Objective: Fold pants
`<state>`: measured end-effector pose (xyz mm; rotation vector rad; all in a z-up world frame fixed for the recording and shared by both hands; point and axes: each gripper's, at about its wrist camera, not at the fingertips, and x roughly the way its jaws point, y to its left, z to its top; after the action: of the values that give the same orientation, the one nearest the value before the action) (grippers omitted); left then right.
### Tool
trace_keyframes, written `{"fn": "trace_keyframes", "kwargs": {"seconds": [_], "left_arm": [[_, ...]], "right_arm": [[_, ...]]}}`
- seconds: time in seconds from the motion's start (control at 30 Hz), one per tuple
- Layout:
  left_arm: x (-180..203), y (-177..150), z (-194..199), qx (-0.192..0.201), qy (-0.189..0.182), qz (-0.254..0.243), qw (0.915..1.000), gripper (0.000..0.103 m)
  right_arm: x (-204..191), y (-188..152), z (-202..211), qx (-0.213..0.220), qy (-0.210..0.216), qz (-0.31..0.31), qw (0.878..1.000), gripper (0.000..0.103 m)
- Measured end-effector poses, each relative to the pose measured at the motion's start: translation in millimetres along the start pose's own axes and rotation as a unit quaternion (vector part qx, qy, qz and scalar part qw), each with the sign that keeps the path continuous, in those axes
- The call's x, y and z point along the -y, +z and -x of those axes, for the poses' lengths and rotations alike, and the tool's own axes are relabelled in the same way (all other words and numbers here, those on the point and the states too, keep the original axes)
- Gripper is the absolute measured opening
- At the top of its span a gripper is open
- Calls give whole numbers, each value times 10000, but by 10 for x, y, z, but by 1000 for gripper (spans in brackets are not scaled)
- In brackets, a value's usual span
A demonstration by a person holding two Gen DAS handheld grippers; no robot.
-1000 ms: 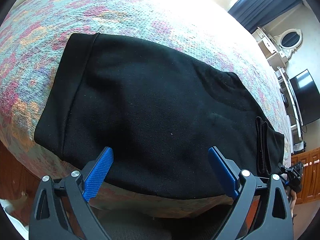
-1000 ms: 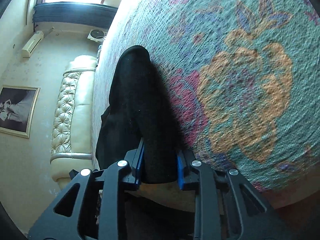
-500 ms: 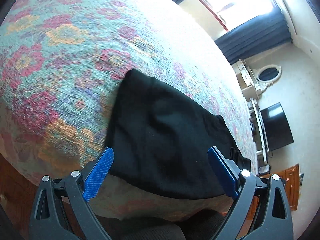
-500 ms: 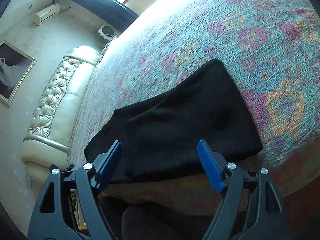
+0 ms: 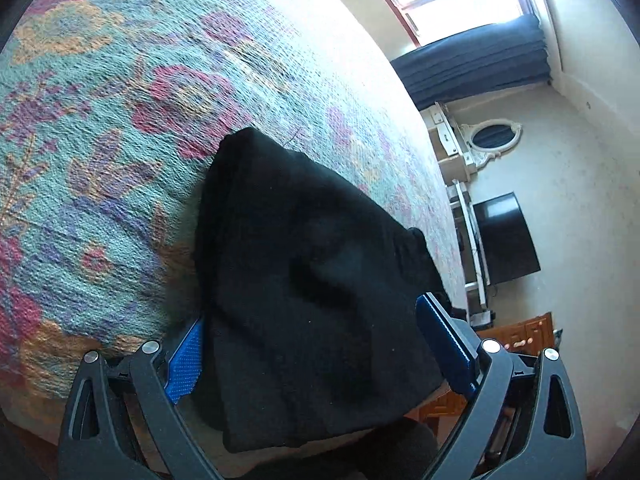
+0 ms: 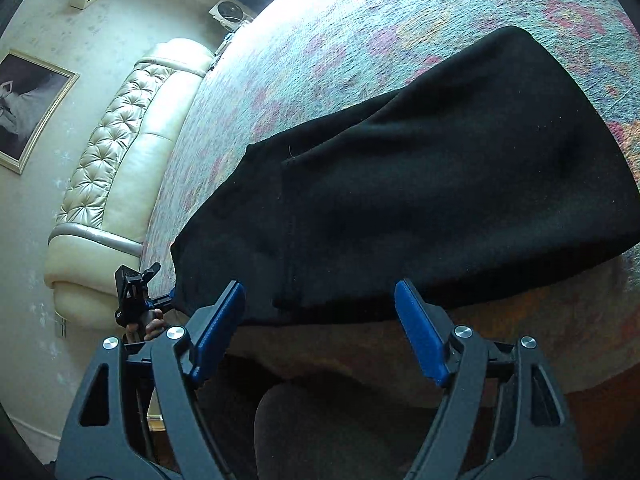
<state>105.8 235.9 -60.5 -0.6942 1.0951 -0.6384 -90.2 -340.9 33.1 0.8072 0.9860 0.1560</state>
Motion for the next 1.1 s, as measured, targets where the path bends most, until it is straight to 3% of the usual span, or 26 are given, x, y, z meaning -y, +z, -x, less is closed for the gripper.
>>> {"fn": "trace_keyframes", "kwargs": {"seconds": [0.1,0.23,0.37,0.4,0.47,0.53,0.67,0.77,0.93,1.1], "left_arm": [[91,-109,-60,40,168,-514,9985,94],[228,-200,-141,-121,353,-1405,9894,96],[133,-113,-92,50,-44,-696,9976,95],[129,-98,-93,40,-79,-651,9978,91],[68,-72,-139,-71,255,-568,9980,25],[-40,-80,-155,-108,116,-225,9996,25],[75,-89,-88,13,200,-242,9995,20],[382,-49,54,264,-30,-352,9990,17],[1258,9,133,397,-406,-922,9941,15],[2238,-101,-196,146,-659,-1563,9854,15]], "right_arm": [[4,-18,-25,-54,36,-9,10000,77],[9,-30,-79,-125,84,-81,9999,80],[9,-43,-98,-127,89,-103,9998,80],[13,-46,-100,-132,85,-92,9998,80],[19,-48,-107,-119,92,-112,9998,80],[37,-46,-116,-131,85,-113,9998,80],[33,-54,-105,-104,102,-144,9998,80],[31,-47,-65,-12,128,-166,9998,80],[28,-29,21,167,171,-203,9995,80],[36,4,135,375,307,-319,9983,80]]}}
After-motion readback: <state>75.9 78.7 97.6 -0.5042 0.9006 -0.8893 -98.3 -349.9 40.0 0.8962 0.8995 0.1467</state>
